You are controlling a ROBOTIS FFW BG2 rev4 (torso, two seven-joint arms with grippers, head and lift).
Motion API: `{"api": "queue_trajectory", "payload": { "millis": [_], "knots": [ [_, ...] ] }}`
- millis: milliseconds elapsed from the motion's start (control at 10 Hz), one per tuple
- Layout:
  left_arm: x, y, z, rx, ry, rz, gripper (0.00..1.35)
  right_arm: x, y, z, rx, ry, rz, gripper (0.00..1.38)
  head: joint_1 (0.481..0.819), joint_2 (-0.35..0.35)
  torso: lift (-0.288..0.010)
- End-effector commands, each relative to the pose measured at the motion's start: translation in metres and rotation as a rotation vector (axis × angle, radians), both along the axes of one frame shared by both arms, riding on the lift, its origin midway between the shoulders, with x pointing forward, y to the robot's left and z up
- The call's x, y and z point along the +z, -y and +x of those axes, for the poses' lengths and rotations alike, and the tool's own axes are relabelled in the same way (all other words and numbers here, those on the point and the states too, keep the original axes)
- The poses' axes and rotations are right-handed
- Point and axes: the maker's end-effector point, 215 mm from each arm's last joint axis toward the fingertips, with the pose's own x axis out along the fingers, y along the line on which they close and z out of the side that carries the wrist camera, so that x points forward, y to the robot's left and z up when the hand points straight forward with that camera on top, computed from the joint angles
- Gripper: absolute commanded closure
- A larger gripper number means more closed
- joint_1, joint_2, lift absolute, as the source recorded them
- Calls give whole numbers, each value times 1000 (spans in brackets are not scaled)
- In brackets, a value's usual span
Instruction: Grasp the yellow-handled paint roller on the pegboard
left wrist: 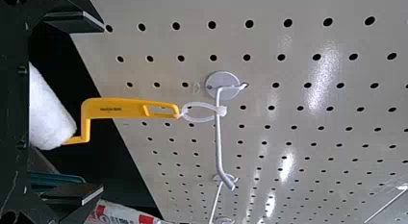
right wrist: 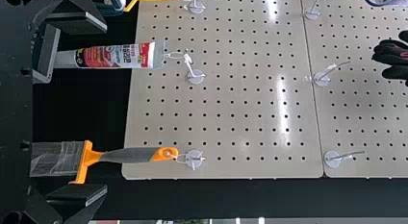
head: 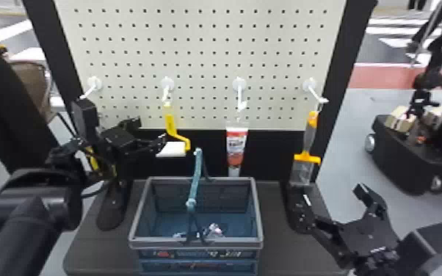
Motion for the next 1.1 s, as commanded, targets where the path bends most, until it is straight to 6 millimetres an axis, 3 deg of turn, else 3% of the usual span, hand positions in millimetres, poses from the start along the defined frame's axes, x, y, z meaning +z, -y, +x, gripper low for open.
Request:
{"api": "queue_trajectory", "payload": {
  "millis": [0,300,800,900,1000],
  "knots": [
    [12,4,8,-16,8,10,131,2,-2,2,6,5,1,125,549,0,-100],
    [15,16,15,-64,-12,8,133,4,-15,8,35,16,8,125,549,0,-100],
    [1,38,16,-125,-55,10,148,2,-21,12,52,22,4,125,549,0,-100],
    [1,38,16,-125,-57,18,361,1,-21,12,52,21,3,125,549,0,-100],
    [2,37,18,-121,-54,21,710,0,-21,11,53,19,2,125,549,0,-100]
  ]
}}
